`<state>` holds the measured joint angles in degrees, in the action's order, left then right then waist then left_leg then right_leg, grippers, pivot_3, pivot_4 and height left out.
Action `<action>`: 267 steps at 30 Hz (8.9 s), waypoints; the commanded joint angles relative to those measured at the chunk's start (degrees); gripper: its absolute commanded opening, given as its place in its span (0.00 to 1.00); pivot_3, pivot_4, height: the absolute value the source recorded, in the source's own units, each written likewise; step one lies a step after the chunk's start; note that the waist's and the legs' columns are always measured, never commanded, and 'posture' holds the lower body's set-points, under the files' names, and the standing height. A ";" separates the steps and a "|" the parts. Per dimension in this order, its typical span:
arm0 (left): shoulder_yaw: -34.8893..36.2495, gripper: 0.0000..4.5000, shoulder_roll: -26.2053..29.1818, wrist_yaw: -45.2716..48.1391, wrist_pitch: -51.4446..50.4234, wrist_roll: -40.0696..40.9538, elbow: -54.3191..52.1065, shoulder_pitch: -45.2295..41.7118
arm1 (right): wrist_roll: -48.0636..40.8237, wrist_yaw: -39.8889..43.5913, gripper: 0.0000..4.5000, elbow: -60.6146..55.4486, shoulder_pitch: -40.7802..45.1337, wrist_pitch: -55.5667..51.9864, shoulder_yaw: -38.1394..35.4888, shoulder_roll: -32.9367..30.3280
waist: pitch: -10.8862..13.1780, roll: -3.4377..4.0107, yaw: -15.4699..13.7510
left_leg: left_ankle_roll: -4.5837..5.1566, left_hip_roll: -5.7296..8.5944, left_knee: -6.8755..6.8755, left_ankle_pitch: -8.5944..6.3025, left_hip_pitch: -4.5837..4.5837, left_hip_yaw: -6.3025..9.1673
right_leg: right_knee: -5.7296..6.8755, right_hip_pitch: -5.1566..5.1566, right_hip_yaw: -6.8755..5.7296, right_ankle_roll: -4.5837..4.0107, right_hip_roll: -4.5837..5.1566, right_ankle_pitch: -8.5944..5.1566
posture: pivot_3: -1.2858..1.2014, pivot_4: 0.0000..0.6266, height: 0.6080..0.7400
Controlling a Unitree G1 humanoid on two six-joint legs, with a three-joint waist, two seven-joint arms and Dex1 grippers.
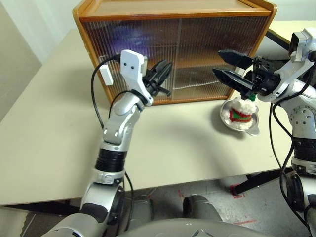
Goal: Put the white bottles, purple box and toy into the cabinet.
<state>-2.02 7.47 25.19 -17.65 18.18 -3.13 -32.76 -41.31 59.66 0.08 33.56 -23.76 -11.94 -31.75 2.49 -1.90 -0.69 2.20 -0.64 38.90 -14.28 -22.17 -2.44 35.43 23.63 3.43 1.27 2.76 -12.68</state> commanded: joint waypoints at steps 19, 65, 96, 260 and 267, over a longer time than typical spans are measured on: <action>13.98 1.00 27.62 30.40 -18.41 27.25 -7.04 2.76 | 19.75 -19.15 0.10 19.09 1.76 2.90 0.18 -6.14 | 0.04 0.04 1.37 | 0.01 -0.18 -0.02 0.00 0.05 0.03 | 0.13 0.00 -0.01 0.15 0.17 -0.21 | 0.54 0.00 1.00; 15.19 1.00 26.53 22.62 -16.68 29.09 -13.21 6.85 | 32.50 -22.61 0.01 35.86 19.31 -0.47 6.73 -0.08 | 0.10 0.12 1.16 | 0.04 -0.20 -0.08 0.02 0.67 -0.04 | 0.44 -0.27 0.18 0.03 -0.01 -0.16 | 0.57 0.00 1.00; 15.34 1.00 26.50 21.79 -16.16 29.21 -13.31 7.51 | 31.86 -21.95 0.01 26.42 23.13 -8.54 13.93 16.08 | 0.10 0.12 1.24 | 0.03 -0.19 -0.78 0.02 0.81 -0.03 | 0.43 -0.13 0.18 -0.21 0.01 -0.28 | 0.58 0.00 1.00; 12.85 1.00 21.33 21.75 -12.56 27.23 -11.90 7.53 | 31.69 -18.99 0.00 68.02 37.05 23.64 3.71 9.36 | 0.05 0.05 2.70 | -0.10 -0.10 -0.72 -0.03 0.92 -0.11 | 0.43 -0.29 0.39 -0.18 0.05 -0.26 | 0.56 0.00 1.00; 12.94 1.00 21.39 21.29 -12.79 27.49 -12.23 7.69 | 35.17 -23.57 0.15 70.14 39.29 26.59 4.66 9.63 | 0.05 0.05 2.70 | -0.11 -0.09 -0.75 -0.04 0.91 -0.10 | 0.44 -0.28 0.38 -0.18 0.06 -0.26 | 0.56 0.00 1.00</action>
<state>10.71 28.50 46.65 -29.94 45.30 -14.92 -25.59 -7.51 37.10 68.50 72.32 2.16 -7.71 -22.30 2.55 -1.84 2.01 2.09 -0.74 38.16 -14.31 -21.25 -2.54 35.87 23.35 3.81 1.08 2.82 -12.94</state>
